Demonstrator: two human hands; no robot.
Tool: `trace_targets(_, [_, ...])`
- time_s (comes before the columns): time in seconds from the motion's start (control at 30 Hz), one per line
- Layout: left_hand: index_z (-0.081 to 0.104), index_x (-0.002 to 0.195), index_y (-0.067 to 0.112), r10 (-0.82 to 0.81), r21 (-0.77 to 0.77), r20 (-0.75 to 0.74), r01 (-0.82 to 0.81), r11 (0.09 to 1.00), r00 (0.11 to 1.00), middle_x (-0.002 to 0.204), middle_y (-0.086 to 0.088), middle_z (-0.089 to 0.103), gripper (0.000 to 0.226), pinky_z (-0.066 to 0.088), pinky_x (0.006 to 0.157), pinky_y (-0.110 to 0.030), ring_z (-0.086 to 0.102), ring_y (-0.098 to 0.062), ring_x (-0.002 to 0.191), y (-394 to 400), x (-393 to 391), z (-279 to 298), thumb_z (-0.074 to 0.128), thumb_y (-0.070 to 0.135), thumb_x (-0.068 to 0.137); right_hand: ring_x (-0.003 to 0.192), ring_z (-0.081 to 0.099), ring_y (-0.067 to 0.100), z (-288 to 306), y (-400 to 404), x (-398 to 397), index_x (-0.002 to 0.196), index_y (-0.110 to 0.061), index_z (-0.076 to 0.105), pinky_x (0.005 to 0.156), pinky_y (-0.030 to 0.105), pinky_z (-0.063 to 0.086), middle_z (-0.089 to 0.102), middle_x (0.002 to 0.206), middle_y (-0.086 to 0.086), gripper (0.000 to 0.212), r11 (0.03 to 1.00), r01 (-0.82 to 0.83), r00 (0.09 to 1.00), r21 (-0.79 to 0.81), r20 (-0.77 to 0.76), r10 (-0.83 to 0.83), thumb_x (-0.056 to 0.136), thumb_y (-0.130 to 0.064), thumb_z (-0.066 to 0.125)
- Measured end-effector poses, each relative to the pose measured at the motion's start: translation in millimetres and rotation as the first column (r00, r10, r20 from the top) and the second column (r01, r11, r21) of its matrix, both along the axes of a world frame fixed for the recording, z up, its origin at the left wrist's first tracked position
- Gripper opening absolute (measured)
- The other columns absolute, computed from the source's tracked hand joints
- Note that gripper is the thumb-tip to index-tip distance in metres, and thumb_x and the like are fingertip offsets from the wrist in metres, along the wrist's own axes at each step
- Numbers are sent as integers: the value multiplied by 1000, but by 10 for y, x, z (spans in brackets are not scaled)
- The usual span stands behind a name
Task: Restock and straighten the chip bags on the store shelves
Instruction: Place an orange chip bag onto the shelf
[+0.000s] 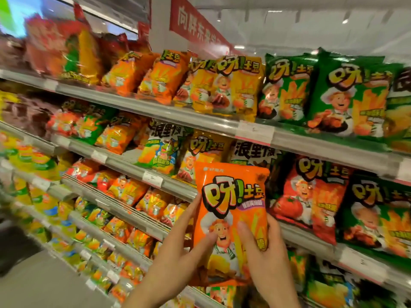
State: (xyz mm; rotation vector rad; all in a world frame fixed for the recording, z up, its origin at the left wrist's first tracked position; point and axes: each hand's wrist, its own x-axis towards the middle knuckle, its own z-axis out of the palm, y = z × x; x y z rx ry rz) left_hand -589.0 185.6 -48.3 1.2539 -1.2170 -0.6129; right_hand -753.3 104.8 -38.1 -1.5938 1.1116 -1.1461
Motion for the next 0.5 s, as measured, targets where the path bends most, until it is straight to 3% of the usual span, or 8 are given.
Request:
trace_targets(0.1, [31, 143, 63, 33, -18, -34, -34, 999, 999, 140, 31, 52, 70, 53, 98, -27, 56, 4, 124, 0, 420, -9, 69, 39, 90, 98, 61, -9, -27, -85, 477, 131, -44, 48, 82, 22, 49, 66, 115, -22, 74, 999, -44, 999, -7, 3, 44, 66, -74, 63])
trace_targets(0.2, [33, 144, 61, 61, -3, -40, -62, 998, 997, 139, 29, 54, 70, 54, 87, -17, 60, 3, 120, -72, 826, -41, 69, 35, 89, 91, 57, -17, -48, -196, 910, 130, -44, 47, 71, 11, 41, 63, 110, -26, 67, 998, -68, 998, -6, 7, 68, 70, -68, 63])
trace_targets(0.3, [32, 142, 65, 106, 10, -15, -105, 994, 994, 144, 26, 50, 69, 56, 89, -24, 57, -2, 126, -194, 1251, -75, 70, 42, 90, 94, 55, -16, -85, -338, 1338, 129, -48, 43, 70, 10, 39, 61, 112, -27, 63, 996, -84, 996, -3, 12, 84, 72, -68, 63])
trace_targets(0.4, [28, 141, 68, 149, 20, 34, -150, 988, 988, 145, 33, 45, 70, 48, 106, -39, 51, -3, 132, -326, 1691, -27, 68, 61, 84, 94, 52, -20, -83, -498, 1796, 128, -48, 42, 69, 8, 40, 58, 112, -30, 56, 993, -115, 992, 22, 46, 114, 78, -63, 65])
trace_targets(0.5, [30, 139, 69, 171, 19, 46, -172, 985, 984, 137, 41, 48, 67, 52, 99, -29, 56, 3, 124, -446, 2093, 53, 68, 51, 87, 99, 50, -18, -51, -639, 2235, 129, -50, 41, 77, 15, 40, 55, 113, -33, 59, 992, -126, 990, 13, 60, 125, 78, -65, 65])
